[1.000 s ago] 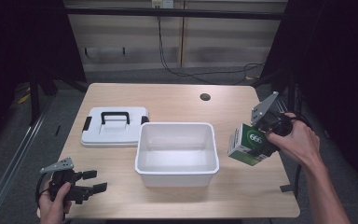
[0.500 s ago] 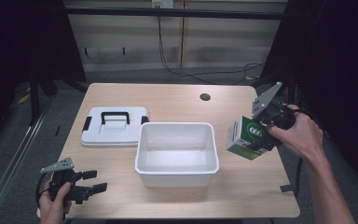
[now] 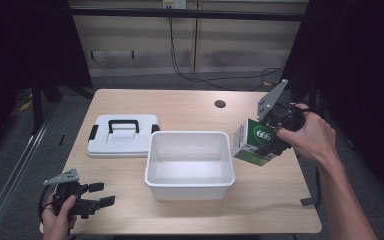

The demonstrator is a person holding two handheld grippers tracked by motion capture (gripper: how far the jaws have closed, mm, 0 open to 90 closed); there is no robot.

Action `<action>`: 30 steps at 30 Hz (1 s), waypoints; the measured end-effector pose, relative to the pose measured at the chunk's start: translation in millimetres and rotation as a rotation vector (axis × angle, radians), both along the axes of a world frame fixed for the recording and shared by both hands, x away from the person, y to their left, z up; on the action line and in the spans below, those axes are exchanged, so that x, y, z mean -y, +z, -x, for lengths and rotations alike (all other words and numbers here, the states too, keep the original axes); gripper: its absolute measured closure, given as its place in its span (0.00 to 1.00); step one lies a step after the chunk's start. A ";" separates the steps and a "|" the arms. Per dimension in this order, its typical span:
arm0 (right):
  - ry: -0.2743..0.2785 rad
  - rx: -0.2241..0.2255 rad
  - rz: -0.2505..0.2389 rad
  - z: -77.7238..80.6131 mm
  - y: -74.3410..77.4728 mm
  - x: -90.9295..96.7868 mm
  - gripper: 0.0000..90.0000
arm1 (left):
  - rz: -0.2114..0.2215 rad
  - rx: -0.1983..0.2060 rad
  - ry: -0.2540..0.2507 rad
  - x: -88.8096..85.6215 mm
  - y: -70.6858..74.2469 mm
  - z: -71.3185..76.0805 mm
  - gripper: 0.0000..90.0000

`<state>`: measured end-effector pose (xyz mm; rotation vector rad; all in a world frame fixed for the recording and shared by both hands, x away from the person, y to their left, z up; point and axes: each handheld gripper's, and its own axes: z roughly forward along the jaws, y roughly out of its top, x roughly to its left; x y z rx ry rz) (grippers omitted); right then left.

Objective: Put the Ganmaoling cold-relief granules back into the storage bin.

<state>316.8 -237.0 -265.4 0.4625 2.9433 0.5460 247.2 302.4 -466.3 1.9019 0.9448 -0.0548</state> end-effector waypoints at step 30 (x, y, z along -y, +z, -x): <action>0.132 -0.049 0.092 -22.6 -9.3 -73.9 0.18 | 0.003 0.002 -0.005 -0.3 0.4 -0.1 0.18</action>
